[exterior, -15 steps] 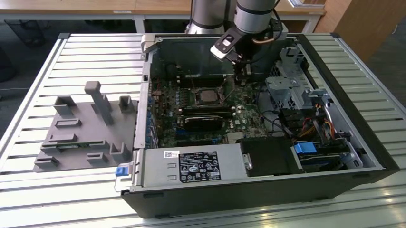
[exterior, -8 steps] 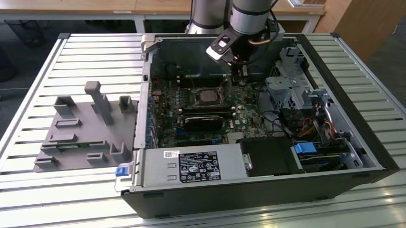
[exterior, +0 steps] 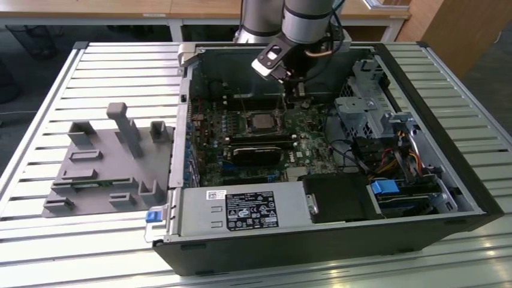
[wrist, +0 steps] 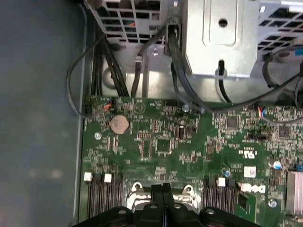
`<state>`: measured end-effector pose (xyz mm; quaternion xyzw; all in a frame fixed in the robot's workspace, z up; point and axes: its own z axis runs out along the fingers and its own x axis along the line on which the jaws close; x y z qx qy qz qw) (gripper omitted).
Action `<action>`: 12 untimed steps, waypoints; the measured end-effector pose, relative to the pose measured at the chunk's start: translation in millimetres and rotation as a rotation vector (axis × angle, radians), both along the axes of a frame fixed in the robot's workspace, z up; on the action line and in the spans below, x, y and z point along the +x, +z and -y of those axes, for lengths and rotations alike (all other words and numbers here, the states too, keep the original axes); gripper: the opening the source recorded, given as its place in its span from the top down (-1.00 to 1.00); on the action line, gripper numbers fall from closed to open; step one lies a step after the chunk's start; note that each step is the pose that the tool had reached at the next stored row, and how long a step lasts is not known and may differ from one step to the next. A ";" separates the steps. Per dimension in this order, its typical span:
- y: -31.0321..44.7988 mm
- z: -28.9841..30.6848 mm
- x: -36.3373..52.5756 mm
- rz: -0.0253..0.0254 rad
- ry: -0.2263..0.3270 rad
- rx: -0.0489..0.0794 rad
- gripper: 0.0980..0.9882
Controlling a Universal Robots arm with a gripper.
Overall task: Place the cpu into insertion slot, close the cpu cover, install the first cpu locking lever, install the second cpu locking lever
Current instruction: 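Close the cpu cover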
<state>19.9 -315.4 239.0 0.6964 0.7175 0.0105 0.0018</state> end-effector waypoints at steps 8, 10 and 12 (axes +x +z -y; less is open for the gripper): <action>-0.2 0.0 -13.1 0.0000 0.000 0.000 0.98; -0.3 0.0 -15.8 -0.0001 0.000 0.000 0.98; -0.5 0.0 -19.0 -0.0001 0.000 0.000 0.98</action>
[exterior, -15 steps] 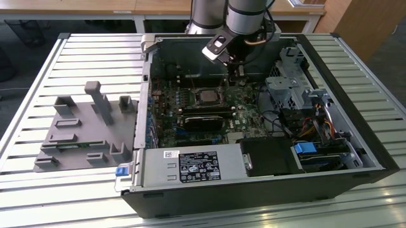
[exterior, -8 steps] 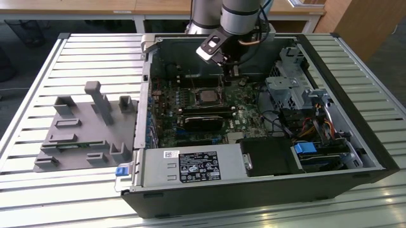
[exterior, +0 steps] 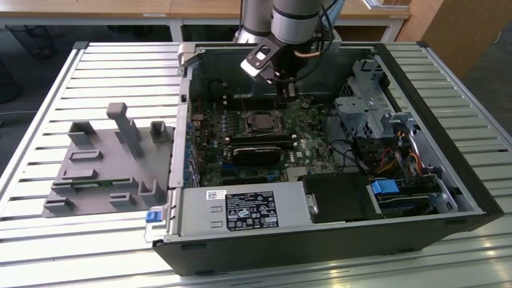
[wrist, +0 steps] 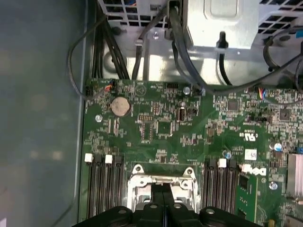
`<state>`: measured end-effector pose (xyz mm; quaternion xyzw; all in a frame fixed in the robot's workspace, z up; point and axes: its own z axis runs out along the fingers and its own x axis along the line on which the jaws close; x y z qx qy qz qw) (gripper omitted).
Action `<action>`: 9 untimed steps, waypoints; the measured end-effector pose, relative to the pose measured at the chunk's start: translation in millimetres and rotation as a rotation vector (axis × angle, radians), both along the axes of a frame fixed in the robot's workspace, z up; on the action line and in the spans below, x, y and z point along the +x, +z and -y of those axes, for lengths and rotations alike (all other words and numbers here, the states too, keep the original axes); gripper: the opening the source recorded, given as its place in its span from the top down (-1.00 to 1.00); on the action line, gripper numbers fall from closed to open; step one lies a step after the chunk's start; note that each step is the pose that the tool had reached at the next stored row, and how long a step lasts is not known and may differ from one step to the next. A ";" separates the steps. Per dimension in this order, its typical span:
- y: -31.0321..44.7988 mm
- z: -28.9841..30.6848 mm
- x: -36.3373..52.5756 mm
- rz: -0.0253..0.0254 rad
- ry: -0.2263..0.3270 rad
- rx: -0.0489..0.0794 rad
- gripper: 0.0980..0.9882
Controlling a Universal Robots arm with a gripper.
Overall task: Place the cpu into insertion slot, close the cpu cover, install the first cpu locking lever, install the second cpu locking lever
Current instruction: 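Close the cpu cover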
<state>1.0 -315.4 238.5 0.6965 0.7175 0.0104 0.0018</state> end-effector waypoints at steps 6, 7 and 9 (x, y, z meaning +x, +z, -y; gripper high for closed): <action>-2.3 0.0 -11.6 0.0002 0.000 0.000 0.98; -3.6 0.0 -12.6 0.0001 0.000 0.000 0.98; -7.3 0.0 -14.0 0.0000 0.000 0.000 0.98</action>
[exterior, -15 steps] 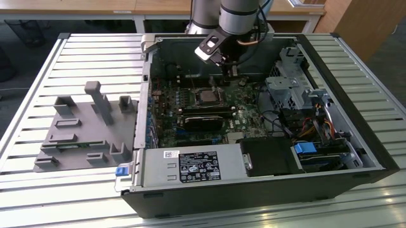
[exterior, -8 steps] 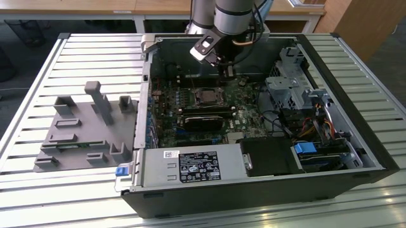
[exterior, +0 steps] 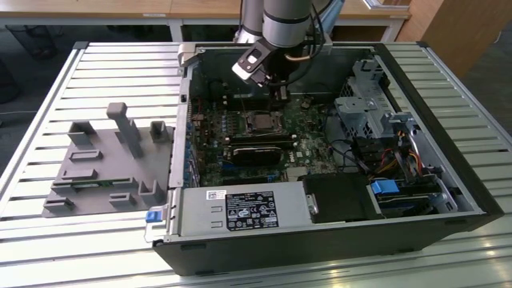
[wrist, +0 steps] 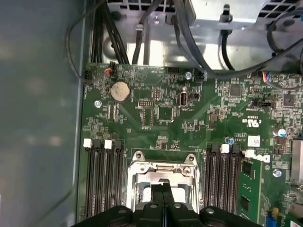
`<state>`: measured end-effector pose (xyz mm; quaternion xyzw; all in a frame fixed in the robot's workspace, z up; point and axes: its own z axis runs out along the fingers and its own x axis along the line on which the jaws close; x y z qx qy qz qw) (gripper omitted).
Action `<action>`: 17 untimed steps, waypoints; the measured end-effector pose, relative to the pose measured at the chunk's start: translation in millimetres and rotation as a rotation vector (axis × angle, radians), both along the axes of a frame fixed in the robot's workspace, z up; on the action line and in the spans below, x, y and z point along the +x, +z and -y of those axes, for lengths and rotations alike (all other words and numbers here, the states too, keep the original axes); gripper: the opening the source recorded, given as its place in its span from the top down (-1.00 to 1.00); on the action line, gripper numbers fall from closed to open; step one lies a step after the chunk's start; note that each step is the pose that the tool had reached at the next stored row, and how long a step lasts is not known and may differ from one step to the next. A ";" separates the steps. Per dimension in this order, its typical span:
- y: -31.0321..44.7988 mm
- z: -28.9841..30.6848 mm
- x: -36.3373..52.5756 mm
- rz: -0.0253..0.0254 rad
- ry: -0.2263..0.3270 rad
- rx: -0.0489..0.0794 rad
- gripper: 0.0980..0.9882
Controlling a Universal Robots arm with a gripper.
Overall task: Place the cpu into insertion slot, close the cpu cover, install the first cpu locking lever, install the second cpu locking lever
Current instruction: 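Close the cpu cover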
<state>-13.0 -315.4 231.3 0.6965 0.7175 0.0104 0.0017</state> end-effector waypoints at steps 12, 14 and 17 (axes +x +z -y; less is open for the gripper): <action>-13.0 0.0 -6.4 0.0001 0.000 0.000 0.98; -13.7 0.1 -8.7 0.0000 0.000 0.000 0.98; -14.0 0.0 -12.7 0.0001 0.000 0.000 0.98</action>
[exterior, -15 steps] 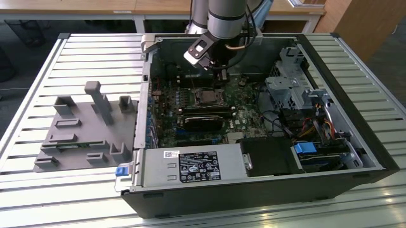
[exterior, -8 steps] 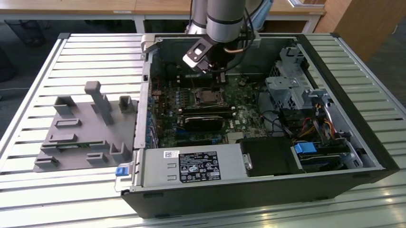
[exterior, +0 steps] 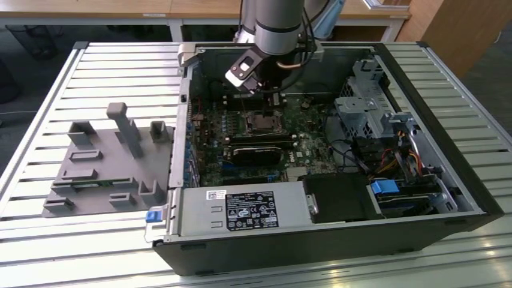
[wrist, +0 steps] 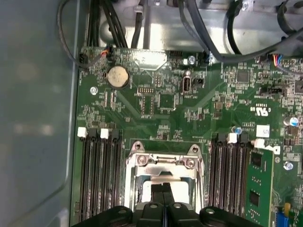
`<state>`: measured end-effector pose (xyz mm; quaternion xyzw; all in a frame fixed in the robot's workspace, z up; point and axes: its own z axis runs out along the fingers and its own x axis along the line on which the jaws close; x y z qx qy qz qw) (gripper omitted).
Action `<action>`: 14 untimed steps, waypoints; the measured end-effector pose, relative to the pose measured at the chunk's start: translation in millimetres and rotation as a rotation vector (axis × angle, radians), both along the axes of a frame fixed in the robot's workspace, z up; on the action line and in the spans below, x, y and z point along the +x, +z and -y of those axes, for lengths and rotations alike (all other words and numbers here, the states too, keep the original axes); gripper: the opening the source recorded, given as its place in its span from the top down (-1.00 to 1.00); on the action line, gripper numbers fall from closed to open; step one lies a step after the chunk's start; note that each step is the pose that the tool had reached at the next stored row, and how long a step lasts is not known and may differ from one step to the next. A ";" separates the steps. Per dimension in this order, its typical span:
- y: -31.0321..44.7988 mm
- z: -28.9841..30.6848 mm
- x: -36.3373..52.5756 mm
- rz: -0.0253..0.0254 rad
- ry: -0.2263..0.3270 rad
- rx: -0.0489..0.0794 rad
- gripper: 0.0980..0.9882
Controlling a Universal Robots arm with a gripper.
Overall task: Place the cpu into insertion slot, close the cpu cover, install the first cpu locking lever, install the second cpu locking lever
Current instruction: 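Close the cpu cover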
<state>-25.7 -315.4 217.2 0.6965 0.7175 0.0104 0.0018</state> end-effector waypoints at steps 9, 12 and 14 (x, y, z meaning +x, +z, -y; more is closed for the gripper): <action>-0.4 0.0 -5.1 -0.0075 0.000 0.000 0.98; -1.0 0.0 -8.8 -0.0080 0.000 0.000 0.98; -1.5 0.0 -13.1 -0.0080 0.000 0.000 0.98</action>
